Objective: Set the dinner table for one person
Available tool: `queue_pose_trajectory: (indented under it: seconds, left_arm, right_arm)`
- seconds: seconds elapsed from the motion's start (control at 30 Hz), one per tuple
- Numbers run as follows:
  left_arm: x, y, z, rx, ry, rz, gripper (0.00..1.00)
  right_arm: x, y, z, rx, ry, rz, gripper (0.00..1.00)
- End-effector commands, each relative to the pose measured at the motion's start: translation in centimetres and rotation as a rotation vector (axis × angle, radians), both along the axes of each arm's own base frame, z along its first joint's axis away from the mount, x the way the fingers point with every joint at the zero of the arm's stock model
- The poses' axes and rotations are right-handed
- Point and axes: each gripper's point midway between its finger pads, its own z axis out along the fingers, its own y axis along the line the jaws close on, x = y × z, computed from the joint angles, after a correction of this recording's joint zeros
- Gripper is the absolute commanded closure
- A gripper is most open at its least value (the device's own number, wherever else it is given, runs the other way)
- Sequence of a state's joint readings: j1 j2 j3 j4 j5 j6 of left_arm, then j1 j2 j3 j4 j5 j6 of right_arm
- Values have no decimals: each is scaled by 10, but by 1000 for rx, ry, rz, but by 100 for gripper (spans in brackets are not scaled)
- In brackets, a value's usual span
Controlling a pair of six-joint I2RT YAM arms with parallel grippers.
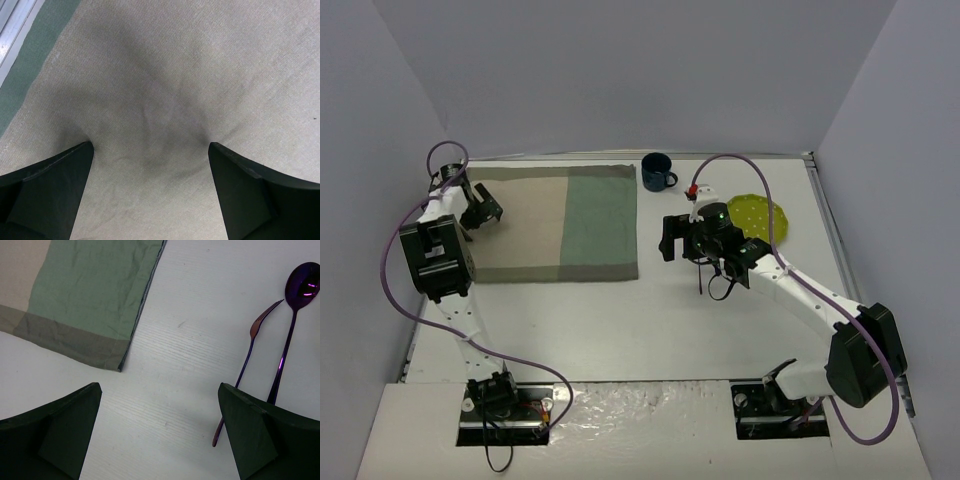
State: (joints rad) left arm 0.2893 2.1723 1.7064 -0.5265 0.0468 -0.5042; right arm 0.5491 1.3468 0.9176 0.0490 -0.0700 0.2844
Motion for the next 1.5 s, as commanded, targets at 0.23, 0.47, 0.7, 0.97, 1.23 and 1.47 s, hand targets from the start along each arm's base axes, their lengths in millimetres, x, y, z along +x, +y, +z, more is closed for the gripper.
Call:
queue_pose_trajectory:
  seconds: [0.23, 0.47, 0.7, 0.97, 1.23, 1.47]
  left_arm:
    - [0, -30, 90, 33, -140, -42, 3]
    - [-3, -141, 118, 101, -183, -291, 3]
    - [-2, -290, 131, -13, -342, -535, 3]
    - [-3, -381, 105, -84, -337, -694, 3]
    - [2, -410, 60, -129, -277, -741, 3]
    - [7, -422, 44, -164, -264, -753, 3]
  right_arm:
    - [14, 2, 22, 33, -80, -17, 1]
    - [14, -5, 24, 26, -92, -44, 1]
    - [9, -14, 24, 24, -98, -67, 1]
    - [3, -33, 26, 6, -110, -126, 1]
    - [-2, -41, 22, 0, -93, -150, 0]
    - [-2, -44, 22, 0, -93, -162, 0]
